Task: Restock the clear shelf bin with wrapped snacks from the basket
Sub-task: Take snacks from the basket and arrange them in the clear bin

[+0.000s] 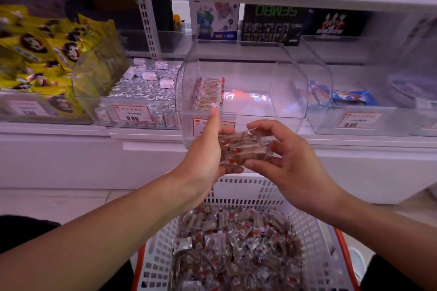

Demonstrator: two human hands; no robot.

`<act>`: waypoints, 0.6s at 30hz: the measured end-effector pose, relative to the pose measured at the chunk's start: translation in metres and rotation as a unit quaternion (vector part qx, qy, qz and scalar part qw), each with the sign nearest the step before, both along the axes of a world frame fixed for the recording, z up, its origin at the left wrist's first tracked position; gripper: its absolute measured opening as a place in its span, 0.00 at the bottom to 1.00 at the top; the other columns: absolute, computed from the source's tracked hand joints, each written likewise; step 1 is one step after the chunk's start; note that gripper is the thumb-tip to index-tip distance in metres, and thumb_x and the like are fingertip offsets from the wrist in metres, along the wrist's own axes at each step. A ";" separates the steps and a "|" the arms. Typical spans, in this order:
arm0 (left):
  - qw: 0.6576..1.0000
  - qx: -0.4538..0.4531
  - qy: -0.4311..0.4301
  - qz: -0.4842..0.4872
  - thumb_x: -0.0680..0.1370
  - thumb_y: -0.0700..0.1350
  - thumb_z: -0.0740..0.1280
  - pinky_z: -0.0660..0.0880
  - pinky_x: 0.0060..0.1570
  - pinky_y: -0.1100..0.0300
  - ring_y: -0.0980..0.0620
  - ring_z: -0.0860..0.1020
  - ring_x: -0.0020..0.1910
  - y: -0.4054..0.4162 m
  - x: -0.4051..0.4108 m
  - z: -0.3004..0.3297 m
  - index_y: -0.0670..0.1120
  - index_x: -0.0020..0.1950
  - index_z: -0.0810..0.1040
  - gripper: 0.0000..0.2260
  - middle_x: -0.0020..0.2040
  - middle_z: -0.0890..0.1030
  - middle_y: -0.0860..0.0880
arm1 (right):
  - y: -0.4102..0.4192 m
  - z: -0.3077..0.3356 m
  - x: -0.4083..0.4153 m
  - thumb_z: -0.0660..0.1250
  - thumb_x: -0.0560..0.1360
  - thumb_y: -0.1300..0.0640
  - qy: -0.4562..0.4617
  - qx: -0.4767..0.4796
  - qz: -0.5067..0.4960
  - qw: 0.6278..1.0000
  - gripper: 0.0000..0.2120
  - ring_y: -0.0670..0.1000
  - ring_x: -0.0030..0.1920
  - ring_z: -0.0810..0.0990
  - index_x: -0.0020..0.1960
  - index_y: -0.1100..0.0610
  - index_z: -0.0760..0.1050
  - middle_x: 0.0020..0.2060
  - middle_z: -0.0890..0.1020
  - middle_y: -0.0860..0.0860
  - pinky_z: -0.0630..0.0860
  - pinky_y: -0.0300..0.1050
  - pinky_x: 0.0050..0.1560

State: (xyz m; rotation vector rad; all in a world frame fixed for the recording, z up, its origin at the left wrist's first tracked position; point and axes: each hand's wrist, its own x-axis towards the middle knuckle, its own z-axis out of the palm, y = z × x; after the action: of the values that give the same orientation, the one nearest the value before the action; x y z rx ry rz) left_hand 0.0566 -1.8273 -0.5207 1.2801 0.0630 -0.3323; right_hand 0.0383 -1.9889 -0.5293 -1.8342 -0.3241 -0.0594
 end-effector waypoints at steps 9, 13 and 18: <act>0.999 -0.007 -0.044 0.008 0.78 0.55 0.64 0.76 0.56 0.48 0.45 0.82 0.54 -0.007 -0.008 0.001 0.40 0.63 0.72 0.22 0.57 0.83 0.38 | 0.003 0.005 0.006 0.72 0.72 0.70 -0.017 0.039 -0.006 0.999 0.22 0.48 0.47 0.85 0.60 0.53 0.73 0.51 0.83 0.54 0.78 0.33 0.41; 0.988 0.097 -0.115 -0.016 0.84 0.51 0.58 0.78 0.46 0.61 0.57 0.80 0.46 -0.004 -0.004 0.004 0.51 0.65 0.71 0.12 0.55 0.81 0.46 | 0.006 0.013 0.009 0.66 0.78 0.65 -0.050 -0.087 0.031 0.994 0.23 0.47 0.53 0.82 0.69 0.53 0.64 0.54 0.80 0.51 0.78 0.43 0.53; 0.963 0.189 -0.191 0.031 0.85 0.49 0.57 0.80 0.52 0.48 0.51 0.80 0.48 0.007 0.028 0.040 0.48 0.62 0.73 0.10 0.53 0.82 0.44 | 0.005 0.059 0.048 0.71 0.75 0.58 -0.129 -0.218 0.020 0.967 0.20 0.44 0.51 0.79 0.63 0.51 0.69 0.53 0.78 0.44 0.79 0.44 0.50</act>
State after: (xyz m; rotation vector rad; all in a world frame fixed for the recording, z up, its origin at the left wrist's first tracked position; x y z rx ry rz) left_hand 0.0848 -1.8204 -0.4804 1.6976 -0.1699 -0.0116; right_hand 0.0859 -1.9840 -0.4704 -2.2592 -0.5938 -0.2145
